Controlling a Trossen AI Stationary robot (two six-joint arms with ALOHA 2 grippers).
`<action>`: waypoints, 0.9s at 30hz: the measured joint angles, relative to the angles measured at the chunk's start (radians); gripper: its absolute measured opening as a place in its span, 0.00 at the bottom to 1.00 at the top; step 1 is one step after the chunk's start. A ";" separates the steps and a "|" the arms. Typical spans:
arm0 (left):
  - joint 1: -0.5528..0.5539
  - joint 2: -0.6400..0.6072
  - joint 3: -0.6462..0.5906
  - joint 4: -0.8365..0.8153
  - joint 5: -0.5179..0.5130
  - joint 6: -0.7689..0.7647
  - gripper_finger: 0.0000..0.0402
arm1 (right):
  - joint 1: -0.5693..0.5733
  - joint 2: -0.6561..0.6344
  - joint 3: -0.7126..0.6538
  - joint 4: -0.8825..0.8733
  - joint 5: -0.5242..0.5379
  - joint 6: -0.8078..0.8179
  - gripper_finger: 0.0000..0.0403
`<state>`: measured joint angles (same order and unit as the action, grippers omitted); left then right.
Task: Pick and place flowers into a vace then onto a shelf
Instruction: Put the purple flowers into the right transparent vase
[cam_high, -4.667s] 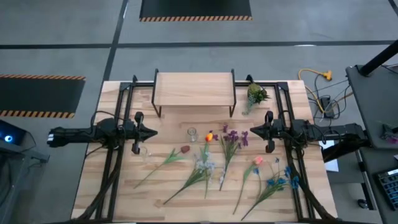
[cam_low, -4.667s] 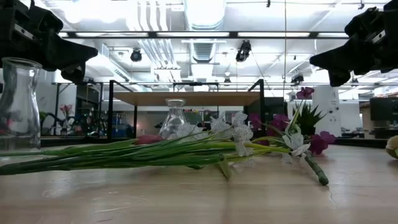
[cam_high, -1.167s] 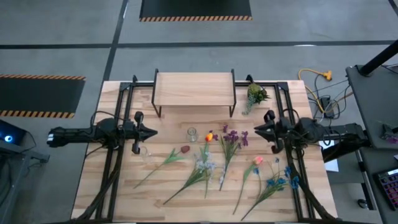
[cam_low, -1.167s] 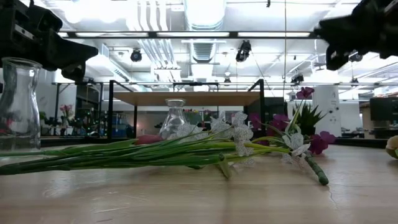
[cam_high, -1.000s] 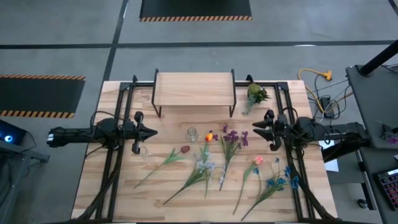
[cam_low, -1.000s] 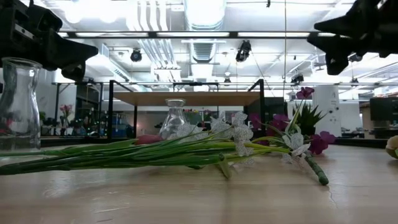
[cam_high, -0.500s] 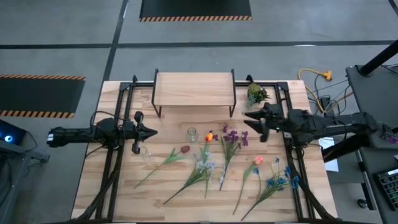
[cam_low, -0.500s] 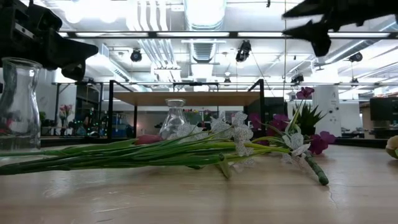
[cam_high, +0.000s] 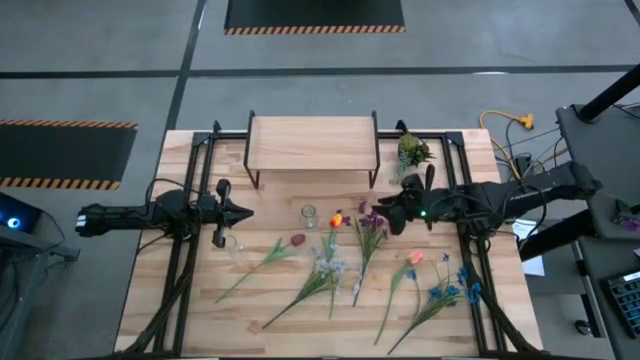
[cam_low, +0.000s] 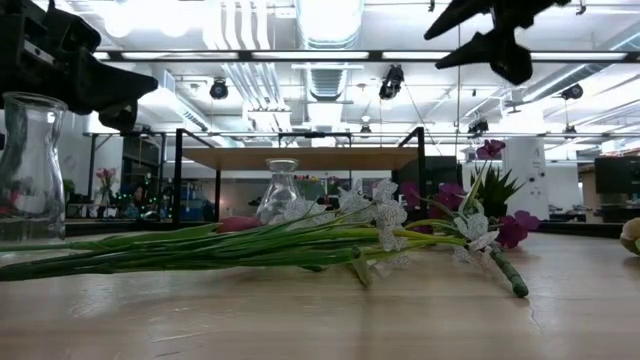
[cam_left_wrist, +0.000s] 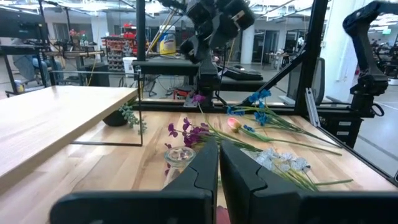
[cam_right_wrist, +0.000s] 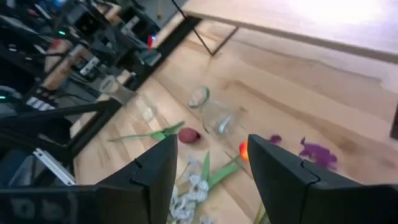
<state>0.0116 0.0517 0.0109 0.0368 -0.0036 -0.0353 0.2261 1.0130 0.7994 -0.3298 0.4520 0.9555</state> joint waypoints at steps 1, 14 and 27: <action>0.000 0.000 0.000 -0.001 0.000 0.000 0.00 | 0.020 0.018 0.028 -0.032 0.015 0.024 0.46; 0.000 0.000 0.000 0.004 0.000 0.000 0.00 | 0.164 0.351 0.319 -0.522 0.027 0.434 0.46; 0.000 0.000 0.000 -0.009 0.000 -0.003 0.00 | 0.205 0.671 0.449 -0.534 -0.091 0.669 0.43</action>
<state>0.0120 0.0521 0.0109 0.0277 -0.0032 -0.0387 0.4306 1.6838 1.2481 -0.8642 0.3610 1.6247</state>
